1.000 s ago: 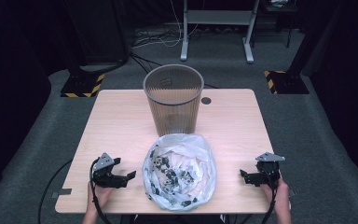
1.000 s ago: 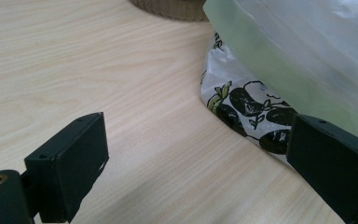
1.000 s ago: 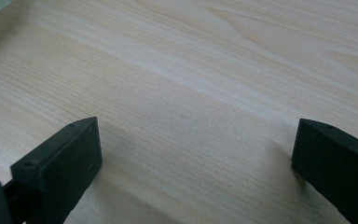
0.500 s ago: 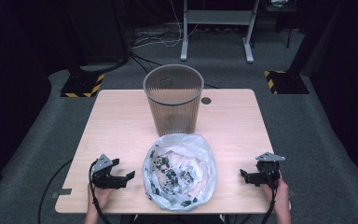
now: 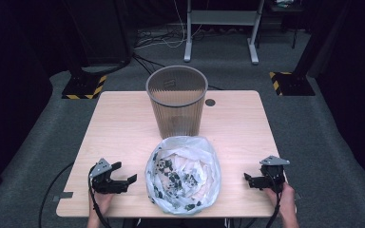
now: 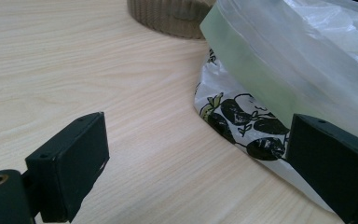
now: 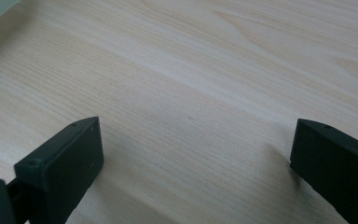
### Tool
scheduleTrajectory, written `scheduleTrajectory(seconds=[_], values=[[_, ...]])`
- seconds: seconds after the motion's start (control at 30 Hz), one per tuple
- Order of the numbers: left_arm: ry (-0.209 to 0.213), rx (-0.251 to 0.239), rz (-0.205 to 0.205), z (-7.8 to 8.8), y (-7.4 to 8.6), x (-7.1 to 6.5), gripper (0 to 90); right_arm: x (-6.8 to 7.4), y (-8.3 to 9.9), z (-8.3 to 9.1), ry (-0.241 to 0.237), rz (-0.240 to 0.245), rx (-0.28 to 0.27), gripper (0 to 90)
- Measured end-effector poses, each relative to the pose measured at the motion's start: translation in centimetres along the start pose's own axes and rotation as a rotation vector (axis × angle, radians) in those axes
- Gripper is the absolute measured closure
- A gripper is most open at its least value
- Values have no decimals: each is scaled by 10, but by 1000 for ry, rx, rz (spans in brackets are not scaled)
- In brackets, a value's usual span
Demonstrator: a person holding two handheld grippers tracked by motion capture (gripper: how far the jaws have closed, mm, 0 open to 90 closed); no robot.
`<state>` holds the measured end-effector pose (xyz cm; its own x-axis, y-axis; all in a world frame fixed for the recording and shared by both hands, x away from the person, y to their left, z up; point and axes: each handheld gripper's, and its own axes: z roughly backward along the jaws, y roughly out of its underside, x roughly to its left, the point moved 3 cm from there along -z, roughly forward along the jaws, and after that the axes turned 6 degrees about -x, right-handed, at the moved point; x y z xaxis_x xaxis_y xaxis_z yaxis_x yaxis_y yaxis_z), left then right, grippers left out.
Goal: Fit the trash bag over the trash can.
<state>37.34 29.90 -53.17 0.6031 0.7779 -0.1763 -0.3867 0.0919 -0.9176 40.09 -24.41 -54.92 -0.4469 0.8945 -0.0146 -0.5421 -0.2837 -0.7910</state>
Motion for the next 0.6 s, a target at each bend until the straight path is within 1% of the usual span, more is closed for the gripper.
scheduleTrajectory(seconds=[0.1, 0.17, 0.2, 0.27, 0.33, 0.37, 0.4, 0.43, 0.47, 0.5, 0.53, 0.57, 0.6], values=[[9, 8, -11, -1, -1, -2, 56, 1, 0, 0, 4, -6, 2, 11], [12, 2, -14, -1, -2, -4, 54, 2, 0, -1, 1, -10, 3, 11], [16, -7, -9, -1, -2, -6, 55, 2, -1, -1, 2, -12, 4, 3], [15, -10, -10, -1, -3, -9, 56, 2, -1, -1, 15, -22, 9, 0], [21, -13, -25, -1, -5, -14, 56, 3, -1, 0, 30, -13, 20, 0], [26, -13, -37, -1, -7, -16, 56, 4, -1, 1, 39, -20, 30, 0], [31, -16, -49, -1, -8, -18, 55, 5, -1, 2, 43, -28, 38, 16], [39, -17, -62, 0, -8, -20, 57, 7, -1, 4, 46, -26, 26, 67], [38, -14, -75, 0, -9, -22, 67, 9, 0, 7, 45, -14, 8, 134], [28, -8, -94, 0, -8, -24, 74, 13, 0, 9, 46, -9, -5, 136], [25, -14, -99, 1, -7, -25, 77, 17, 0, 10, 46, -5, -16, 139], [32, -19, -99, 2, -6, -26, 80, 21, 0, 12, 39, 2, -22, 138], [29, -27, -93, 3, -5, -26, 80, 25, 0, 13, 33, 8, -23, 139]])
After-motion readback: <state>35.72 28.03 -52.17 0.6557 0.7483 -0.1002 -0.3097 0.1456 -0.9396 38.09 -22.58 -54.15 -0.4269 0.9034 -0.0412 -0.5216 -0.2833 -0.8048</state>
